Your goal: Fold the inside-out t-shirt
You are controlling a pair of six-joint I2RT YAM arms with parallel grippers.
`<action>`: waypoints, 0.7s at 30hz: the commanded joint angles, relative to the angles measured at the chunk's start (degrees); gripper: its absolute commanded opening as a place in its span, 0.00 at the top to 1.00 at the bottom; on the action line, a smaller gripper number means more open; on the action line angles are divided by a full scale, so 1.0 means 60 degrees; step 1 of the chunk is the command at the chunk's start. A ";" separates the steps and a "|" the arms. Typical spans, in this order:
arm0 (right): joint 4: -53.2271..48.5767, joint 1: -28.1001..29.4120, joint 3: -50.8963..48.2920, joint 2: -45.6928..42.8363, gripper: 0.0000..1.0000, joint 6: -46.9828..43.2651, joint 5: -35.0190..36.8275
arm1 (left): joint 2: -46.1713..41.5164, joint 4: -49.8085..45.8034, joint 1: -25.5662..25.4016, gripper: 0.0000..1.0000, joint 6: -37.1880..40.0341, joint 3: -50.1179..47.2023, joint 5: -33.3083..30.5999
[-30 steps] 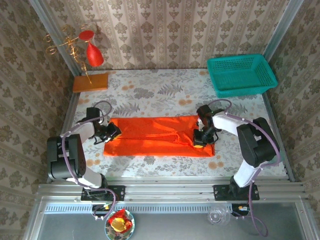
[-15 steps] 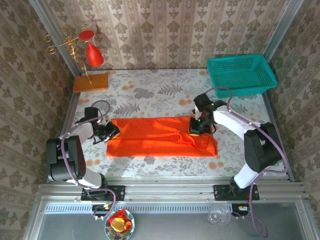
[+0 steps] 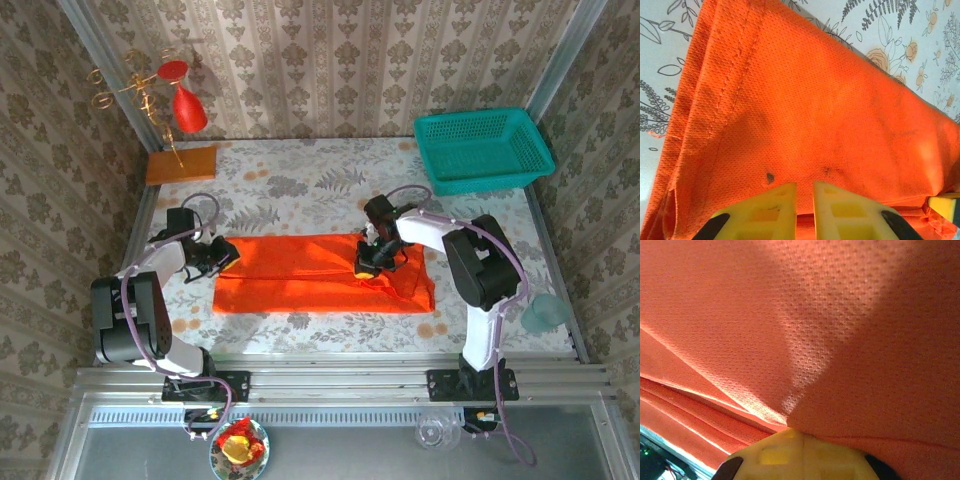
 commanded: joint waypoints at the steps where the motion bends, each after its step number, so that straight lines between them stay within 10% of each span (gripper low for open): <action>1: -0.0712 -0.0009 0.0003 0.0257 0.93 -0.0001 0.1180 | 0.0087 -0.0278 -0.0006 0.82 0.0217 0.0174 0.0063; 21: -0.3069 -0.1819 0.0143 -0.2763 0.67 -0.2145 0.2912 | -0.1202 -0.2112 -0.1181 0.84 0.0370 -0.0058 -0.2587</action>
